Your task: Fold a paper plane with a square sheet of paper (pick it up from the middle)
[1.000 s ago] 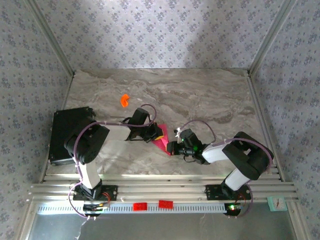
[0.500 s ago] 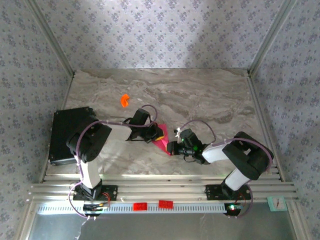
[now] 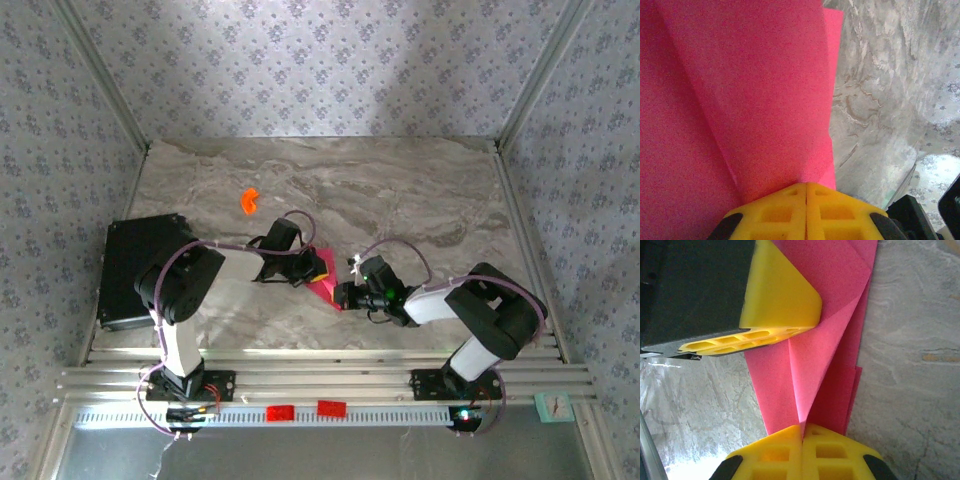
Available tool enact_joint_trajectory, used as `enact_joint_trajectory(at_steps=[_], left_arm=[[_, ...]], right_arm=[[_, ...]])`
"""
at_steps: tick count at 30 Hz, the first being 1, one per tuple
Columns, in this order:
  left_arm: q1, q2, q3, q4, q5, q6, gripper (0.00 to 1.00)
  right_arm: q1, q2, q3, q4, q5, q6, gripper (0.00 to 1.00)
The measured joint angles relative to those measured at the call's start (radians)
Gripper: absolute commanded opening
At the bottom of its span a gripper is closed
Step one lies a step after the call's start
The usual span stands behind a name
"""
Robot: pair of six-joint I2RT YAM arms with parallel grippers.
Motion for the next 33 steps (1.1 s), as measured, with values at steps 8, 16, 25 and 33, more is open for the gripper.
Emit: enact_joint_trajectory(at_steps=[8,16,25,33], left_arm=[[0.0,0.018,0.02,-0.017,-0.003,0.011,0.07],[-0.001,0.02,0.024,-0.029,-0.004,0.018,0.06],[-0.005,0.02,0.023,-0.028,-0.007,0.022,0.06],[-0.005,0.018,0.01,-0.003,-0.007,0.021,0.06]], right_arm=[[-0.004,0.0,0.005,-0.011,-0.008,0.0,0.04],[-0.013,-0.006,0.021,-0.05,-0.027,0.002,0.1],[-0.045,-0.169,0.005,-0.214,-0.069,0.051,0.35],[-0.127,-0.332,-0.023,-0.321,-0.114,0.118,0.43]])
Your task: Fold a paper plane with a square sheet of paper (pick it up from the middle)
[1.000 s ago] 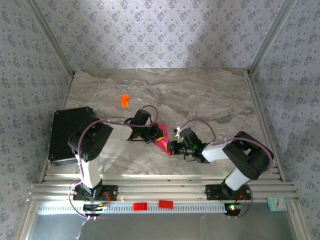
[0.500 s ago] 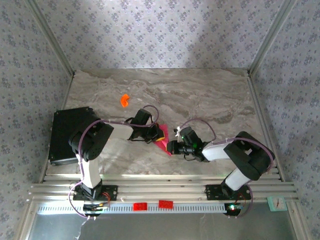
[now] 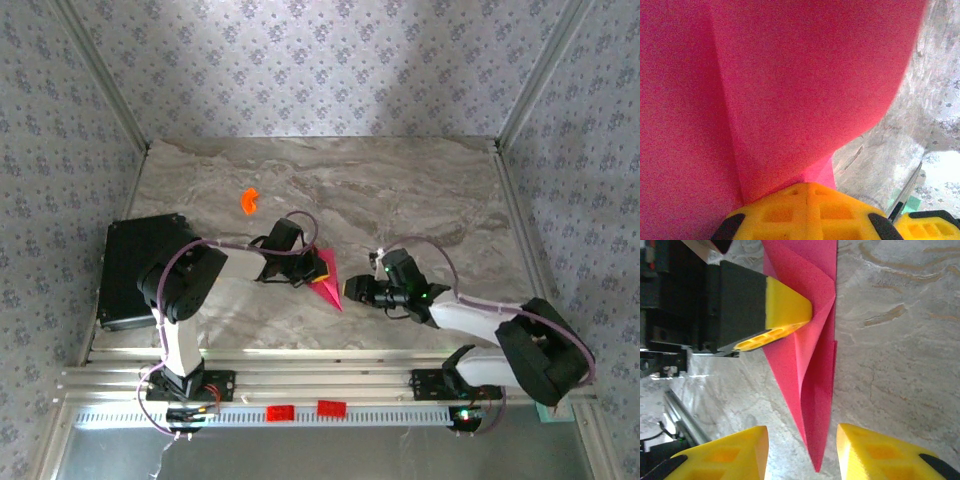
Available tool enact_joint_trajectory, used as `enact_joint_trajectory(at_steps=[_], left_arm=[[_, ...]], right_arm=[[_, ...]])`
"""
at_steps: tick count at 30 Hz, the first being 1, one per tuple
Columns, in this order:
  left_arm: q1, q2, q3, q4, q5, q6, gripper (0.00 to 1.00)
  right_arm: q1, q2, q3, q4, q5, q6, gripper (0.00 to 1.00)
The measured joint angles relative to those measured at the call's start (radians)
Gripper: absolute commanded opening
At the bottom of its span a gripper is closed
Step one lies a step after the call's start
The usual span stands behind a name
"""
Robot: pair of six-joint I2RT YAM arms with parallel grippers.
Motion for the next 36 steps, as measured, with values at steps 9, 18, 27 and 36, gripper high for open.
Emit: enact_joint_trajectory(at_steps=[9,18,27,36], left_arm=[[-0.002,0.0,-0.003,0.007,0.0,-0.001,0.06],[-0.002,0.0,-0.007,0.016,0.0,-0.004,0.06],[-0.002,0.0,-0.007,0.017,0.0,-0.005,0.06],[-0.002,0.0,-0.013,0.028,0.0,-0.005,0.06]], right_arm=[[-0.001,0.087,0.074,-0.028,-0.068,0.036,0.44],[0.015,0.241,0.129,0.003,-0.103,0.054,0.36],[0.015,0.325,0.131,0.086,-0.148,0.071,0.26],[0.011,0.342,0.112,0.157,-0.17,0.089,0.06]])
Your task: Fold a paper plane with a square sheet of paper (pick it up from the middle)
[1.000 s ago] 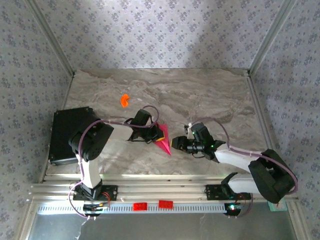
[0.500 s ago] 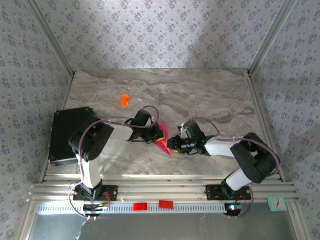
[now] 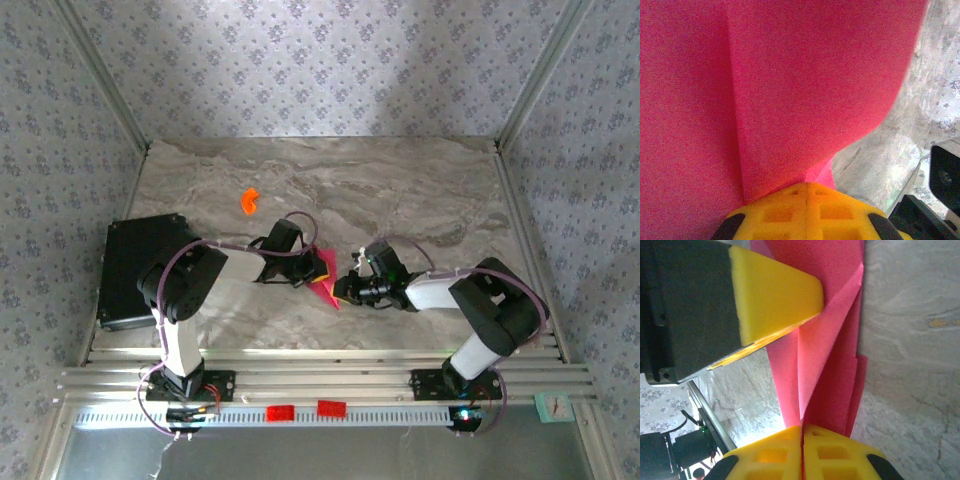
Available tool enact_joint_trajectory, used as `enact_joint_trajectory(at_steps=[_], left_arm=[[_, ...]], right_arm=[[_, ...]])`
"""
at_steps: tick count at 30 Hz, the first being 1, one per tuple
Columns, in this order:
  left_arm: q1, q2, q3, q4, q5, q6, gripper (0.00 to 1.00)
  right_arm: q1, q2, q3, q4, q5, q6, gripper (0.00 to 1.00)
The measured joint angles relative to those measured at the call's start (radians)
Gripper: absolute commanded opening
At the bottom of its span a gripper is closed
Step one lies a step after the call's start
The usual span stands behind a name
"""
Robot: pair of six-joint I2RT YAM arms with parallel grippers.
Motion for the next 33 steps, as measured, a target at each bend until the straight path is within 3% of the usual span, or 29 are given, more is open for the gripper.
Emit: enact_joint_trajectory(at_steps=[8,14,18,23,26,33], left_arm=[[-0.001,0.0,-0.004,0.008,0.001,-0.003,0.06],[-0.001,0.0,-0.011,0.023,0.004,-0.003,0.06],[-0.001,0.0,-0.012,0.024,0.004,-0.003,0.06],[-0.001,0.0,-0.012,0.024,0.004,-0.003,0.06],[-0.003,-0.001,-0.013,0.024,0.004,-0.003,0.06],[-0.007,-0.002,-0.013,0.023,0.004,-0.003,0.06]], right_arm=[[-0.005,0.031,-0.047,0.092,-0.008,0.014,0.08],[-0.007,0.027,-0.061,0.116,-0.03,0.026,0.18],[-0.007,0.008,-0.072,0.098,-0.039,0.025,0.18],[-0.007,-0.024,-0.088,0.053,-0.043,0.018,0.07],[-0.005,-0.037,-0.089,0.041,-0.043,0.01,0.05],[0.006,-0.041,-0.09,0.006,-0.041,-0.002,0.15]])
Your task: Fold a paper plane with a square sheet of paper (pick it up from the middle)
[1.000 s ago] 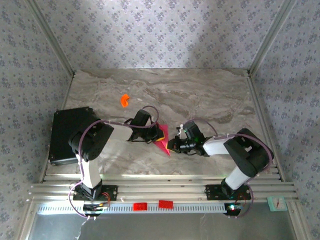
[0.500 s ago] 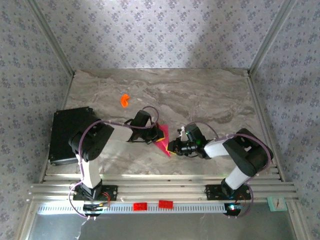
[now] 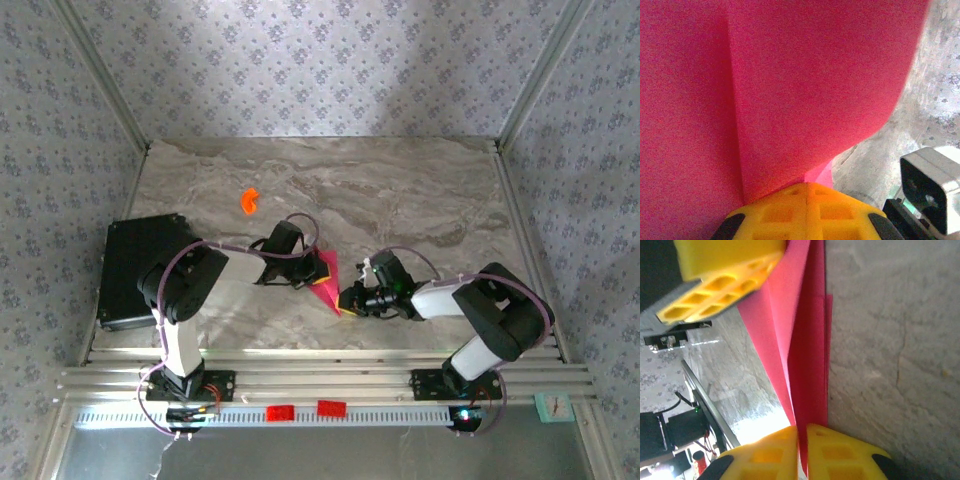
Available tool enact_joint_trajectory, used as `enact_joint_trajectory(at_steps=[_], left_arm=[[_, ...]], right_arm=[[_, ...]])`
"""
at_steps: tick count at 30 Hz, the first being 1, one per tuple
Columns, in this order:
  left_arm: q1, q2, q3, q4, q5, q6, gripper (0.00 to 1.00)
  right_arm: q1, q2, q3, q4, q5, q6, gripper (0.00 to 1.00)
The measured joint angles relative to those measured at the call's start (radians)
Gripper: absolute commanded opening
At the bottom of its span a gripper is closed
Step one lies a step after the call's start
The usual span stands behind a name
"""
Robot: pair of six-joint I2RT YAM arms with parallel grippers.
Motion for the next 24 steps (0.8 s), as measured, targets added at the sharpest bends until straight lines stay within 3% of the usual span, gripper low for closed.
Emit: enact_joint_trajectory(at_steps=[5,12,14,16,18,21,24], left_arm=[[0.0,0.0,-0.001,0.0,0.0,0.0,0.06],[0.0,0.0,-0.001,0.0,0.0,0.0,0.06],[0.0,0.0,-0.001,0.0,0.0,0.0,0.06],[0.0,0.0,-0.002,0.0,0.0,0.0,0.06],[-0.002,0.0,-0.002,0.0,0.0,0.0,0.06],[-0.004,0.0,-0.002,0.0,0.0,-0.003,0.06],[-0.004,0.0,-0.003,0.002,0.001,-0.004,0.06]], right_arm=[[0.005,-0.007,0.0,-0.027,0.0,-0.006,0.1],[0.006,-0.008,0.005,-0.037,-0.005,-0.016,0.14],[0.007,-0.014,0.005,-0.052,-0.003,-0.026,0.06],[0.009,-0.021,0.005,-0.073,0.0,-0.035,0.05],[0.01,-0.024,0.01,-0.091,0.002,-0.042,0.06],[0.011,-0.026,0.021,-0.121,0.004,-0.054,0.19],[0.011,-0.067,0.026,-0.169,-0.002,-0.059,0.24]])
